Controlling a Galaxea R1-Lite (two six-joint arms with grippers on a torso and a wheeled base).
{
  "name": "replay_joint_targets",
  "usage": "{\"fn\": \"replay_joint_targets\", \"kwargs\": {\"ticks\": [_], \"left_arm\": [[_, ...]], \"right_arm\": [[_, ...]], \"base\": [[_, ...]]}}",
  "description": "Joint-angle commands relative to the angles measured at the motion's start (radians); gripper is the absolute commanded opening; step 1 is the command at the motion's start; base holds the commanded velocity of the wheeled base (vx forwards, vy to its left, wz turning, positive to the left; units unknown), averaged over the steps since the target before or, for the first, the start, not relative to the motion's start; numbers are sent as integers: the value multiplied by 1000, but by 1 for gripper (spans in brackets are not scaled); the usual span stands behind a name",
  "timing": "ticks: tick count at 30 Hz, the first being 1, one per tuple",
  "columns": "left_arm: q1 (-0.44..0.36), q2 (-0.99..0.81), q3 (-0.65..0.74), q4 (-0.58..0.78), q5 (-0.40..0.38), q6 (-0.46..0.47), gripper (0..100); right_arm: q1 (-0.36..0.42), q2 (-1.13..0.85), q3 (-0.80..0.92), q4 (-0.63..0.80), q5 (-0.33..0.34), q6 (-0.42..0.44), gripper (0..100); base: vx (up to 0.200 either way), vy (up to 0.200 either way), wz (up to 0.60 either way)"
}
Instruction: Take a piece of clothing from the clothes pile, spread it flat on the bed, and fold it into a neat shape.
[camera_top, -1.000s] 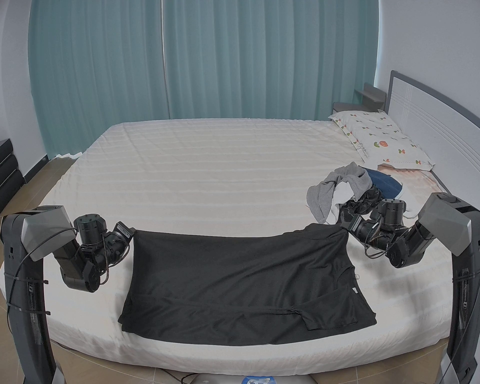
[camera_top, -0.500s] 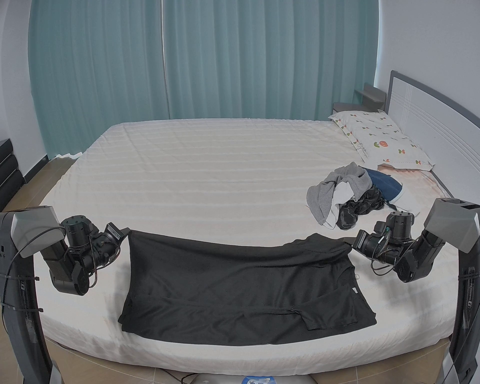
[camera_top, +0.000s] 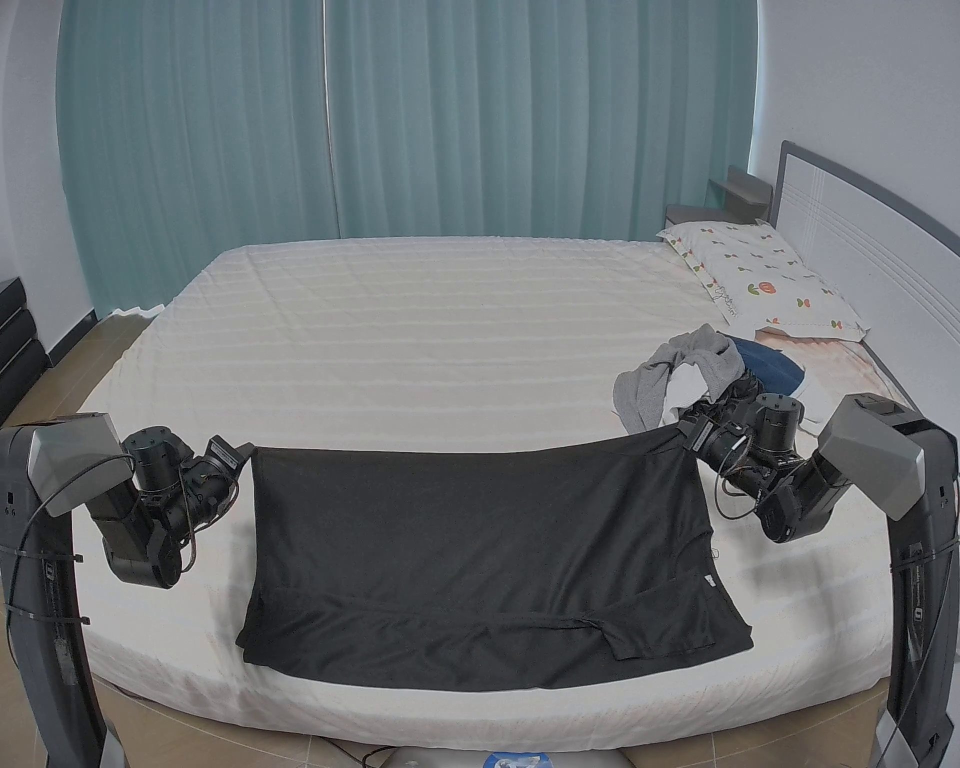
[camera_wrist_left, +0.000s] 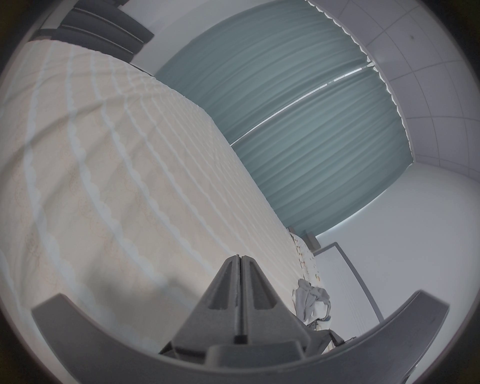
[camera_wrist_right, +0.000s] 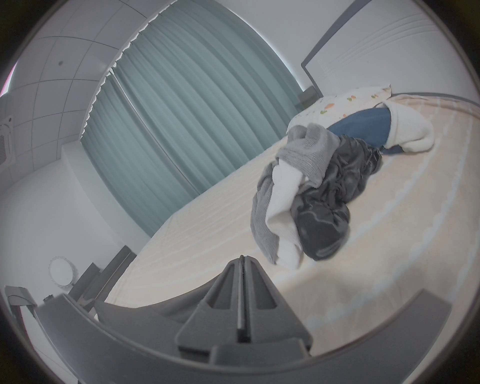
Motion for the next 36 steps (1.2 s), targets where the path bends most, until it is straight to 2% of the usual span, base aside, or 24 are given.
{"fn": "replay_joint_targets", "kwargs": {"ticks": [1,8,11,15,18,21,23,28,34,35,36], "left_arm": [[1,12,-11,-1,4,-3,0],[4,9,19,-29,-10,-6,0],[6,9,23,-37,-10,-3,0],[20,8,28,-47,-17,-3,0],[34,1,61,-74,-76,-3,0],[49,-18,114,-104,-177,3,0],[58,-29,143,-124,-217,3,0],[70,-29,160,-146,-251,14,0],[109,-32,230,-146,-376,136,0],[123,-34,255,-146,-432,187,0],[127,-34,264,-146,-448,206,0]], "right_arm": [[17,56,-37,-3,-4,0,0],[10,51,0,-26,-2,-2,0],[3,14,50,-28,13,0,0],[-9,-29,115,-37,67,1,0],[-17,-61,165,-43,88,1,0],[-29,-90,227,-56,111,0,0],[-33,-104,273,-79,137,0,0],[-46,-133,374,-108,194,-10,0],[-69,-148,480,-135,246,-19,0],[-75,-151,511,-137,257,-22,0],[-76,-155,524,-137,260,-29,0]], "base": [[0,0,0],[0,0,0],[0,0,0],[0,0,0],[0,0,0],[0,0,0],[0,0,0],[0,0,0],[0,0,0],[0,0,0],[0,0,0]]}}
